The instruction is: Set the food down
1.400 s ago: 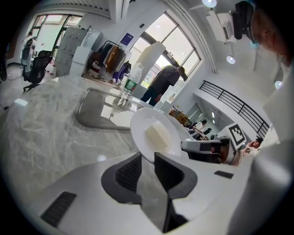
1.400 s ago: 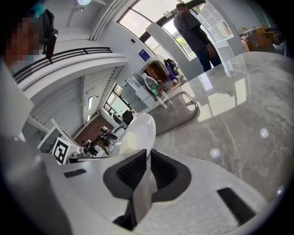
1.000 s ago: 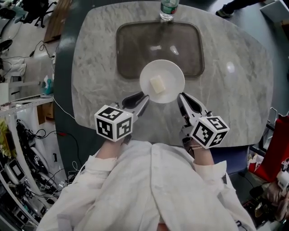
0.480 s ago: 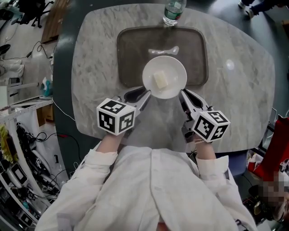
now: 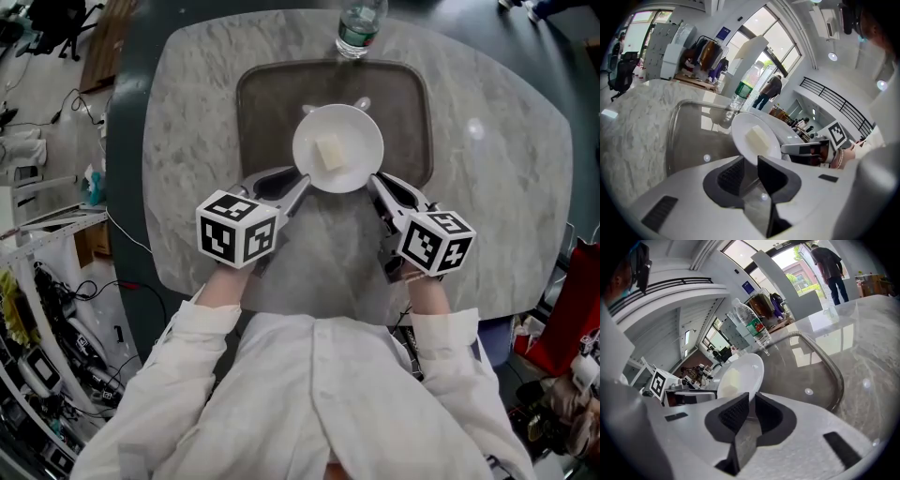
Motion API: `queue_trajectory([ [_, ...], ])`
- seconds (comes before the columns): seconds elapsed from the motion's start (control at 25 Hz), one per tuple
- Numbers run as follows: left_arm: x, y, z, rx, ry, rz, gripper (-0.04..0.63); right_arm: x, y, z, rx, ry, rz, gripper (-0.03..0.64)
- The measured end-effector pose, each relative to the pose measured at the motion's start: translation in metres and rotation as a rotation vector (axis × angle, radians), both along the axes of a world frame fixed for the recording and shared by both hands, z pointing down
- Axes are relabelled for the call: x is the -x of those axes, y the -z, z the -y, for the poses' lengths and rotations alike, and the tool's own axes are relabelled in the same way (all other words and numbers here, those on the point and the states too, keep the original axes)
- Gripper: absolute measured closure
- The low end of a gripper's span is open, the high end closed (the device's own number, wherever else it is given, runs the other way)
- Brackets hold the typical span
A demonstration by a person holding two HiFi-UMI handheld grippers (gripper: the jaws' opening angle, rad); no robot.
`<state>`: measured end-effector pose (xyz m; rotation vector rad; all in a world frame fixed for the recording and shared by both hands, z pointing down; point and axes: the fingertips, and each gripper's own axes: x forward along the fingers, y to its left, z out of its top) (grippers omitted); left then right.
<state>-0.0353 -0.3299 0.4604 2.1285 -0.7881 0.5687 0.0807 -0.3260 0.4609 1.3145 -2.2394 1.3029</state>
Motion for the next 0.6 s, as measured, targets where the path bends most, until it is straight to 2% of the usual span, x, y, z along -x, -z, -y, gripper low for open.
queue_trajectory([
  [0.6, -0.003, -0.015, 0.038, 0.005, -0.012, 0.036, 0.512, -0.003, -0.011, 0.039, 0.028, -0.010, -0.030, 0.611],
])
